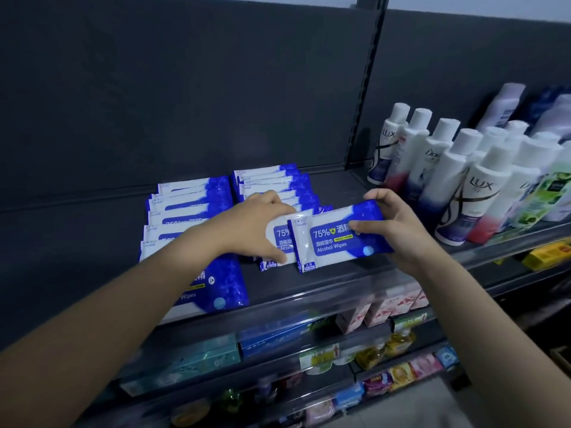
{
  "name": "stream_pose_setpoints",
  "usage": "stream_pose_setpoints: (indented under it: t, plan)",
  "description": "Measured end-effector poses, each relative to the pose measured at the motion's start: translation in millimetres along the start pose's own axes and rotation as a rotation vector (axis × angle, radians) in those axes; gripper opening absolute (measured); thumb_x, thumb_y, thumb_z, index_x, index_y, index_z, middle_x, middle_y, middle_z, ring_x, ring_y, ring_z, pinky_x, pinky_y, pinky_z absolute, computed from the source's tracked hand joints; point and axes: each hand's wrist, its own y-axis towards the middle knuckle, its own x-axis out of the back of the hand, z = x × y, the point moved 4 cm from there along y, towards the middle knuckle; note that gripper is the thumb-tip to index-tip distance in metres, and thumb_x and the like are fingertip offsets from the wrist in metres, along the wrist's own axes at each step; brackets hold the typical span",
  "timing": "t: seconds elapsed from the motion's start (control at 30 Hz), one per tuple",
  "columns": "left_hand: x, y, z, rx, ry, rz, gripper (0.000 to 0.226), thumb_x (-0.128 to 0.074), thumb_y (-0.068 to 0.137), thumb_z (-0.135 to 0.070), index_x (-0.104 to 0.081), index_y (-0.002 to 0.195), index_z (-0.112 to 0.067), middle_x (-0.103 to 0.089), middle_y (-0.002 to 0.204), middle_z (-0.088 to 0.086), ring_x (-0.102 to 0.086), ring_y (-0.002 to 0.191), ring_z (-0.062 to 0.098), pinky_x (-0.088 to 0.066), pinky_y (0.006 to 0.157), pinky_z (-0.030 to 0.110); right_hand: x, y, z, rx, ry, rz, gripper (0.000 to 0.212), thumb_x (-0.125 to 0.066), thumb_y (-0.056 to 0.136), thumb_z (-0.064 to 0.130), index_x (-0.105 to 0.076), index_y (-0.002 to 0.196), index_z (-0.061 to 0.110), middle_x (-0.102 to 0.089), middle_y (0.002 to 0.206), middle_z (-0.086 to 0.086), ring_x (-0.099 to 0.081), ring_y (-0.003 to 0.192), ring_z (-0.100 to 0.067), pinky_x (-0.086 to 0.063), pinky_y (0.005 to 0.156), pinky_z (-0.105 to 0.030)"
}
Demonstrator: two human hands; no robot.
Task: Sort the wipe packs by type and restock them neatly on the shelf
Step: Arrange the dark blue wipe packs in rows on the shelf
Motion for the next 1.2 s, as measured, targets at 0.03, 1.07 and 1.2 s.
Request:
stream_pose_setpoints:
  t: [0.03, 1.07, 1.2]
  plan:
    - [0, 0, 0, 0.001, -0.015, 0.004, 0.087, -0.080, 0.071, -0.042, -0.035, 0.145, -0.031, -0.037, 0.129, -0.013, -0.030, 0.126, 0.008, -0.030, 0.093, 0.023, -1, 0, -2, 0.008, -0.022, 0.013, 0.043, -0.067, 0.073, -0.017, -0.048, 0.089, 0.018, -0.061, 0.082, -0.005, -0.063, 0.066, -0.019, -0.057, 0.060, -0.031]
    - [-28, -45, -48, -0.160, 0.319, -0.289, 0.065, -0.039, 0.082, -0.059, -0.060, 0.121, -0.011, -0.061, 0.118, 0.003, -0.055, 0.111, 0.025, -0.029, 0.101, 0.033, -33, -62, -14, 0.614, -1.282, -0.302, 0.043, -0.048, 0.084, 0.035, -0.060, 0.119, 0.012, -0.061, 0.120, -0.007, -0.057, 0.108, -0.028, -0.042, 0.084, -0.036]
    - [-39, -64, -71, -0.279, 0.367, -0.341, 0.060, -0.047, 0.082, -0.058, -0.063, 0.114, -0.010, -0.063, 0.109, 0.004, -0.055, 0.104, 0.027, -0.035, 0.099, 0.038, -37, -107, -14, 0.574, -1.412, -0.431, 0.039, -0.057, 0.083, 0.026, -0.062, 0.117, 0.008, -0.064, 0.113, -0.009, -0.061, 0.098, -0.032, -0.049, 0.078, -0.040]
